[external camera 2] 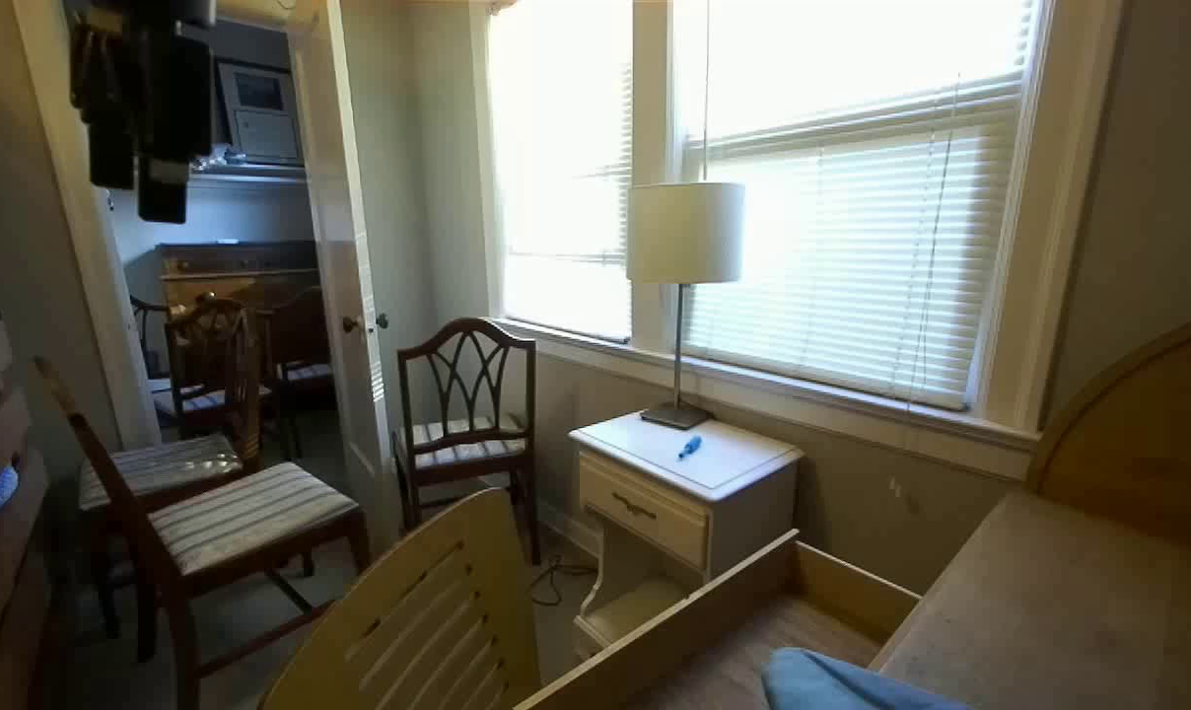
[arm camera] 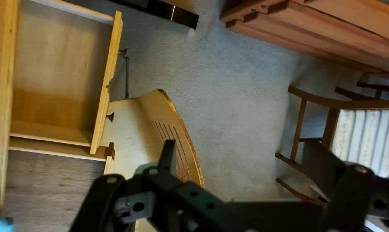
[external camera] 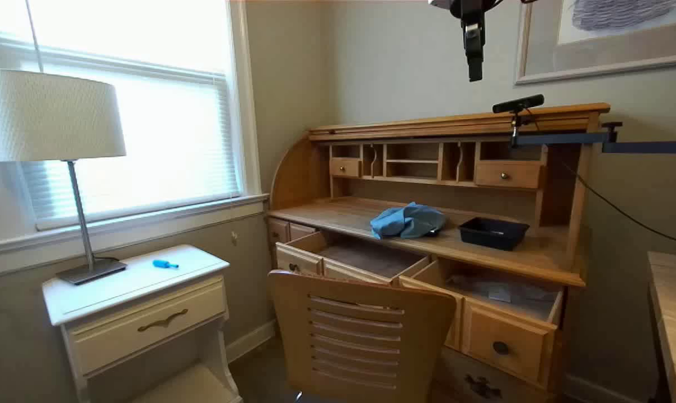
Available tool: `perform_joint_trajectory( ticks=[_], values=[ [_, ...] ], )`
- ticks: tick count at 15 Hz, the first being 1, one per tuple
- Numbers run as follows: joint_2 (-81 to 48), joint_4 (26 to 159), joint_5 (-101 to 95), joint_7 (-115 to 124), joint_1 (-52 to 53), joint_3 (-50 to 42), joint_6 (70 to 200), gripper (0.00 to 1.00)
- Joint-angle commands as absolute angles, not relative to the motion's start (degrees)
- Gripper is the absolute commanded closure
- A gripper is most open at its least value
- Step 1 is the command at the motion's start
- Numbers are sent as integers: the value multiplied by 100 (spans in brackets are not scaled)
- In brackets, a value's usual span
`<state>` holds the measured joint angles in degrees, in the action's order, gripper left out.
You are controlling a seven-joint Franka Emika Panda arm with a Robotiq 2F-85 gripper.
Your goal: Put the remote inside the drawer
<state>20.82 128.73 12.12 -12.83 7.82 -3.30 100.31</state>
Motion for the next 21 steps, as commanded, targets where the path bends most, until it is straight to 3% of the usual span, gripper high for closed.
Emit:
perform_joint_trajectory(
  ticks=[1, 14, 21],
  values=[
    [2075, 12861, 1250, -1317, 648, -214, 10011, 0],
    [2021, 12826, 1265, -1327, 632, -217, 10056, 0],
    [1138, 12465, 1350, -1100, 247, -380, 11644, 0]
  ],
)
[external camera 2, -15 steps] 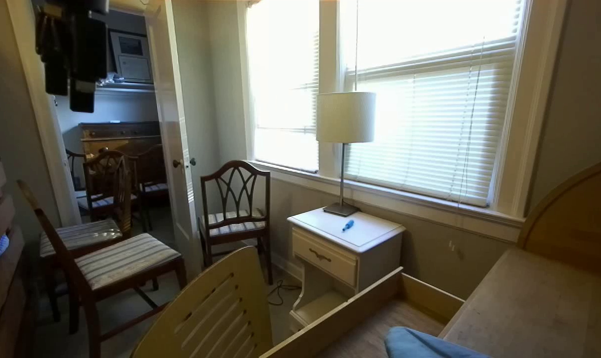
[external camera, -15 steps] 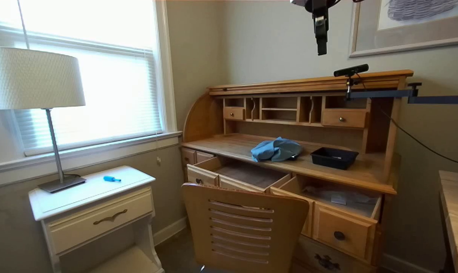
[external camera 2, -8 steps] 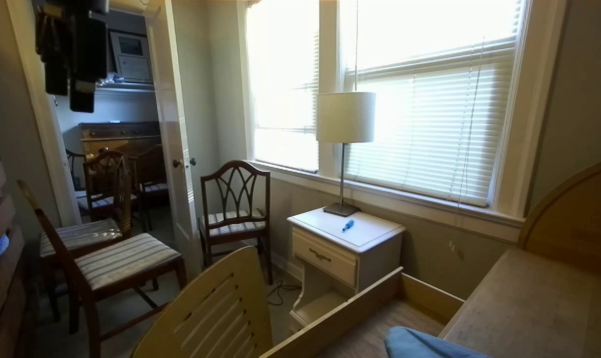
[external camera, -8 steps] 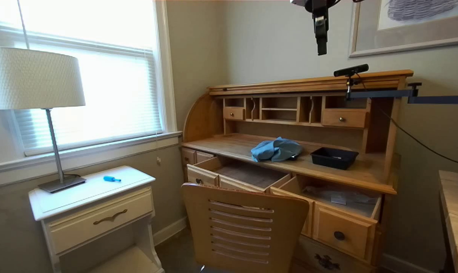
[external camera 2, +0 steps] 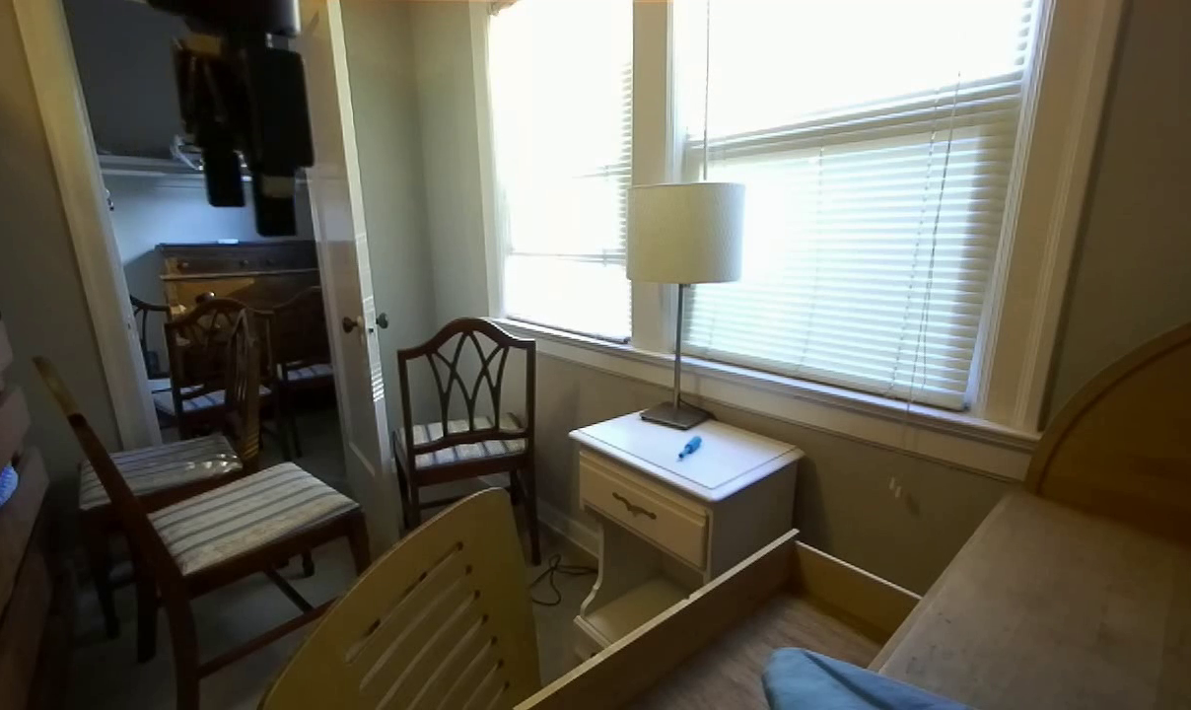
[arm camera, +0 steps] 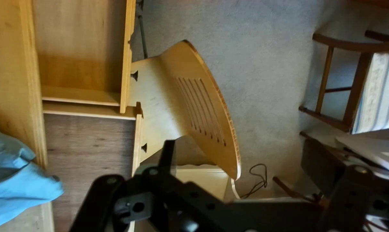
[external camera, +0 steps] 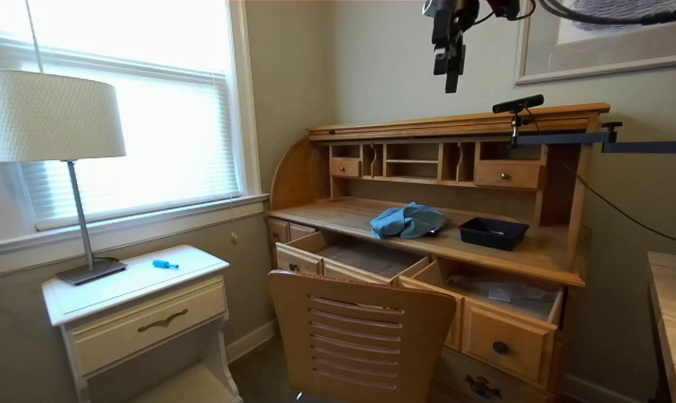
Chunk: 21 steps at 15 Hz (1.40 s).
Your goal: Put the remote inside the drawer
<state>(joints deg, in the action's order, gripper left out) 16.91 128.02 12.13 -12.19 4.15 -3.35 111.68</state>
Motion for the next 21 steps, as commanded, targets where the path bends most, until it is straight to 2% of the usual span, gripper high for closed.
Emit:
perform_joint_trajectory(
  ticks=[1, 8, 12, 13, 19, 21],
  values=[
    [871, 12330, 1342, -1041, 170, -420, 11932, 0],
    [-558, 11598, 664, -201, -309, -520, 13486, 0],
    [-1288, 11014, 243, 579, -422, -677, 13725, 0],
    [-926, 11432, 472, 145, -451, -589, 13724, 0],
    [-1268, 11079, 395, 397, -472, -633, 13735, 0],
    [-1535, 10962, 635, 224, -539, -575, 14086, 0]
  ],
)
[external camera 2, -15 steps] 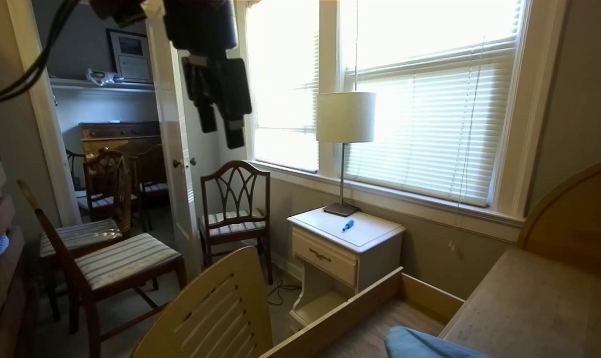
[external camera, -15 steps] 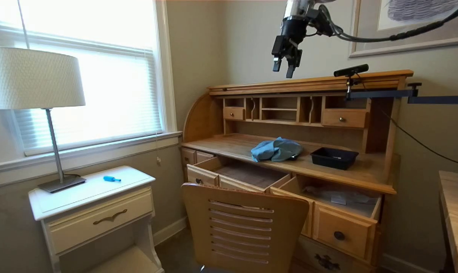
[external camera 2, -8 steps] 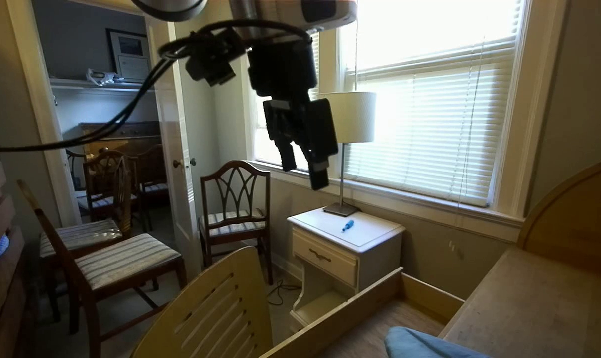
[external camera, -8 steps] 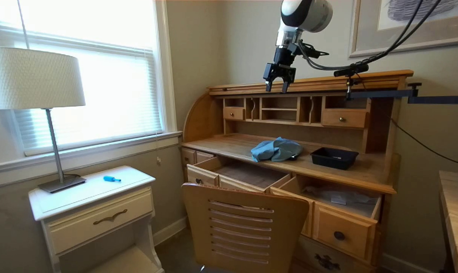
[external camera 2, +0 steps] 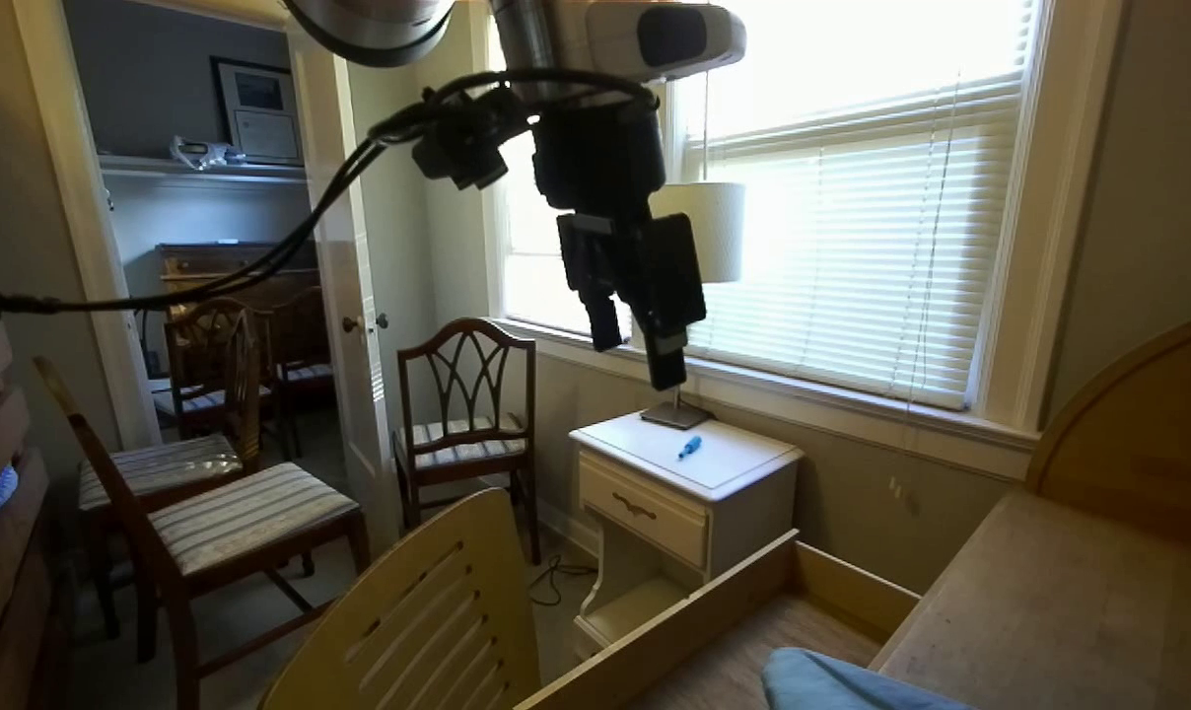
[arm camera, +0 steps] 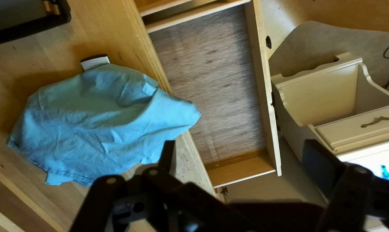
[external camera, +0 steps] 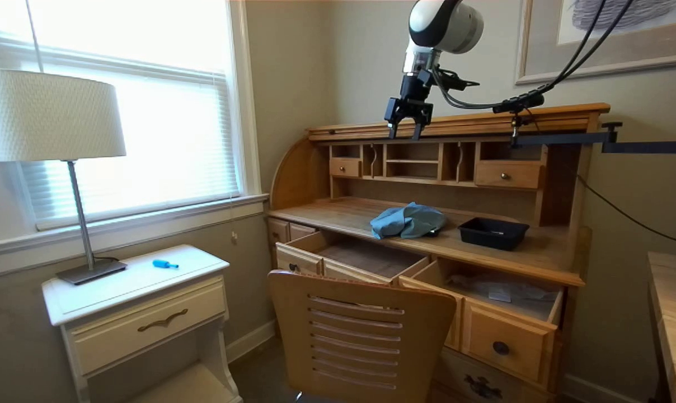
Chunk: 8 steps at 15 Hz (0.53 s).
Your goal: Put the remote inside the drawer
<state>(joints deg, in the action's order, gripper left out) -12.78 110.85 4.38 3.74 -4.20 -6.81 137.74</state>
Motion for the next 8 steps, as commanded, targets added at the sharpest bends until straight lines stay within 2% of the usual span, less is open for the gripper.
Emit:
perform_joint_trajectory(
  ticks=[1, 8],
  values=[
    [-1618, 10922, 680, 160, -565, -553, 14176, 0],
    [-2735, 10390, 485, -50, -708, -551, 15357, 0]
  ],
)
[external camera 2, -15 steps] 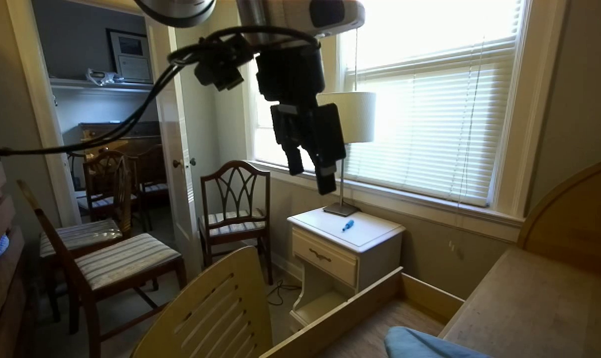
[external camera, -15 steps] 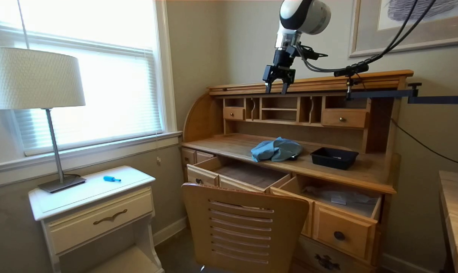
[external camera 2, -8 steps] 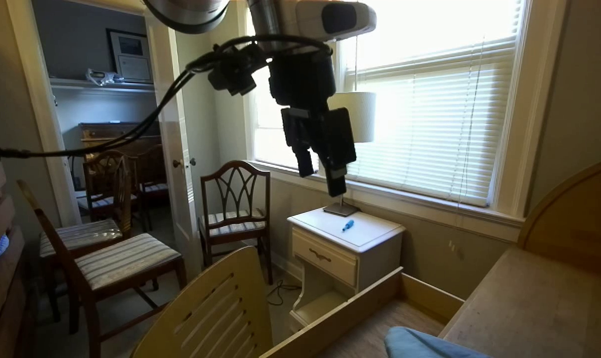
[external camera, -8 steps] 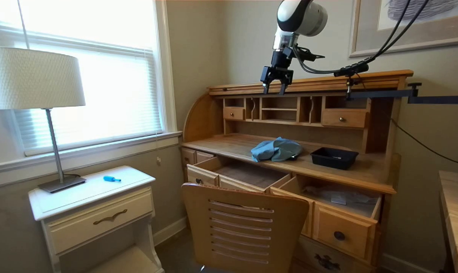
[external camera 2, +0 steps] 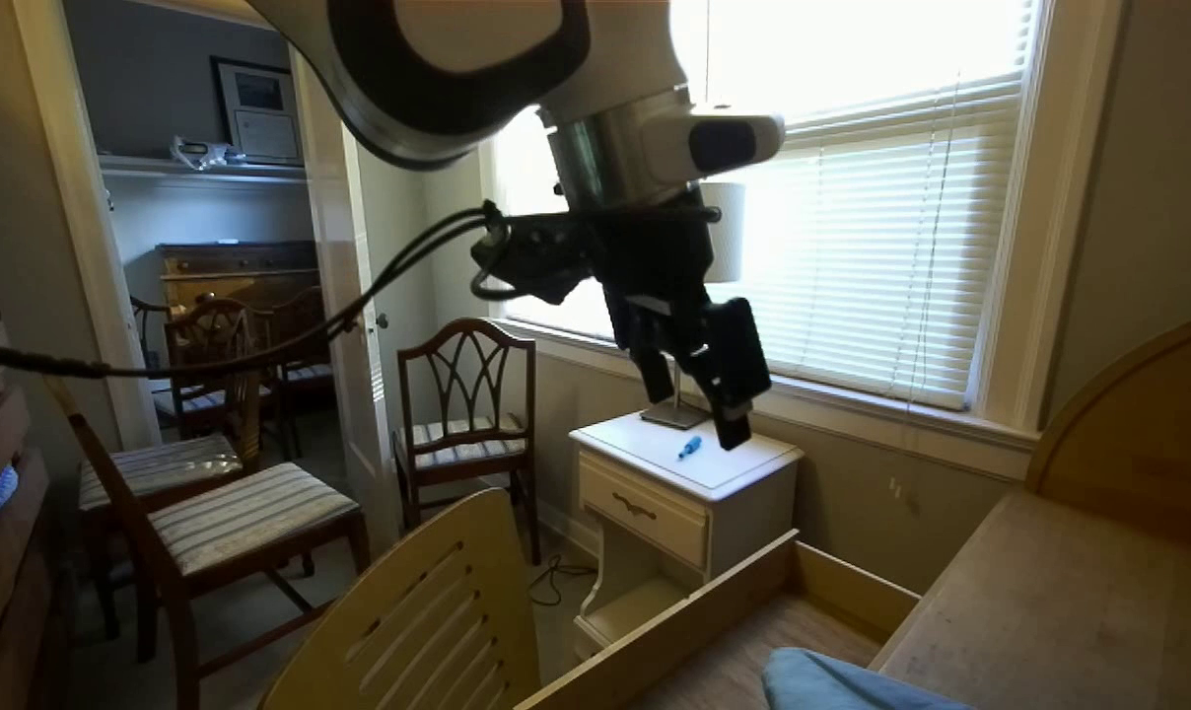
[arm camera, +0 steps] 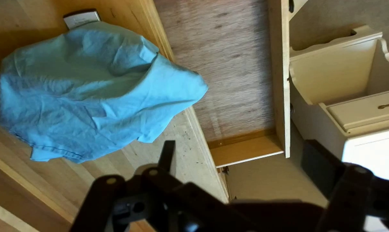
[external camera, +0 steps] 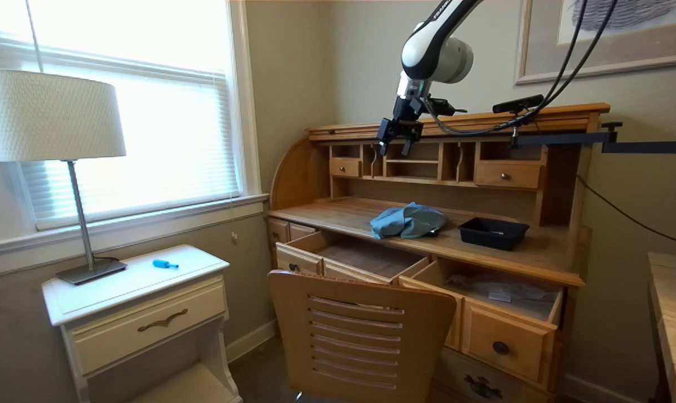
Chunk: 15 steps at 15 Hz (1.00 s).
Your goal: Put the remote inside the drawer
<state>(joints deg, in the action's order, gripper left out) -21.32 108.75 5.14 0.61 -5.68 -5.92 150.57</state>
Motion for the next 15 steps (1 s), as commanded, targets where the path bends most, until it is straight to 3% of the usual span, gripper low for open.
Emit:
perform_joint_trajectory(
  ticks=[1, 5, 6, 10, 15],
  values=[
    [-2918, 10259, 457, -39, -738, -572, 15405, 0],
    [-3612, 9647, 346, 497, -740, -919, 15177, 0],
    [-3249, 10125, 400, 214, -779, -751, 15359, 0],
    [-3573, 9809, 388, 349, -803, -861, 15345, 0],
    [-3284, 10333, 34, -273, -839, -828, 14847, 0]
  ],
)
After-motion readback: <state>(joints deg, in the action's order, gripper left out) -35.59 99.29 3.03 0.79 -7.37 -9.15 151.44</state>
